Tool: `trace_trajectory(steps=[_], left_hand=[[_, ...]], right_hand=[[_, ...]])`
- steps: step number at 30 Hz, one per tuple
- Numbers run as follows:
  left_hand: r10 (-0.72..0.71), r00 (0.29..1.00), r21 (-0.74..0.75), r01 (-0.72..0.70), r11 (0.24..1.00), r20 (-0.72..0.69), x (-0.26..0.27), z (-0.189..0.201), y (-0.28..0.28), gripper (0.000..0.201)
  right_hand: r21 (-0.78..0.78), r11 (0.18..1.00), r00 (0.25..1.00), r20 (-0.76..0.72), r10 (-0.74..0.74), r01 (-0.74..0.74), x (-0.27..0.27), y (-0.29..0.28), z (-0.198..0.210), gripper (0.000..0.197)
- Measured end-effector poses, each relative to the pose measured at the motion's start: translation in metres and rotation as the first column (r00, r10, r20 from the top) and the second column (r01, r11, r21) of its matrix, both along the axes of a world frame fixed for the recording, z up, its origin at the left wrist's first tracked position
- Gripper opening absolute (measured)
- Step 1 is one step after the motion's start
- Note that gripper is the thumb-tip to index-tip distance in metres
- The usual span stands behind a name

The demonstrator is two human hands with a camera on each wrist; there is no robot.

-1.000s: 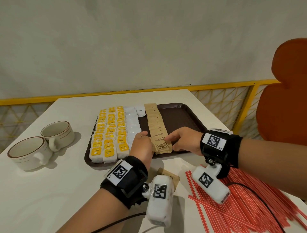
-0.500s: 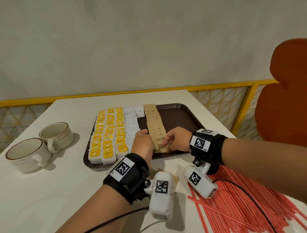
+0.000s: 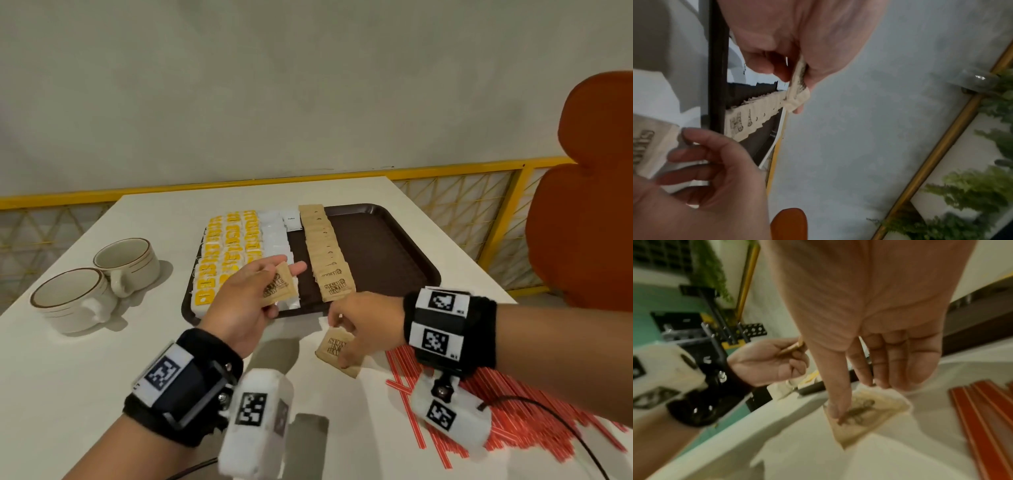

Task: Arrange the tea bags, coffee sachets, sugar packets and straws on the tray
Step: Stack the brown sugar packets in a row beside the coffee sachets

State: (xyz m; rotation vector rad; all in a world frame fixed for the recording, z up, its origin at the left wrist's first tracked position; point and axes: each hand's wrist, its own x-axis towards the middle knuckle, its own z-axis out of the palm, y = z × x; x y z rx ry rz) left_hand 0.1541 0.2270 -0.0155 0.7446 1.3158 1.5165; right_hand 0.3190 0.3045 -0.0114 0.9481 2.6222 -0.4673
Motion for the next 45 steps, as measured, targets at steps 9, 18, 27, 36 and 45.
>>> trace_trajectory(steps=[9, 18, 27, 36, 45], left_hand=[[0.008, 0.996, -0.021, -0.01, 1.0, -0.091, -0.001, -0.005, -0.004, 0.022], [0.044, 0.854, 0.002, -0.051, 0.999, -0.519, 0.005, -0.005, 0.037, 0.017], [-0.063, 0.791, -0.162, -0.046, 0.986, -0.608, 0.033, -0.016, 0.084, 0.013], [0.061, 0.966, -0.11, -0.091, 0.99, -0.252, 0.025, 0.0, 0.056, 0.029], [-0.02, 0.995, -0.207, 0.041, 0.977, 0.1, 0.048, -0.001, 0.053, 0.038]], right_hand=[[-0.172, 0.981, 0.958, -0.254, -0.134, 0.092, -0.009, 0.005, 0.013, 0.016], [-0.574, 0.785, 0.521, -0.608, -0.599, 0.232, 0.025, 0.044, 0.037, 0.01], [-0.614, 0.717, 0.513, -0.521, -0.682, 0.33, 0.026, 0.063, 0.008, 0.012], [-0.603, 0.726, 0.581, -0.476, -0.66, 0.331, 0.015, 0.08, -0.012, 0.008], [-0.411, 0.822, 0.689, -0.459, -0.561, 0.395, 0.003, 0.08, -0.023, 0.019]])
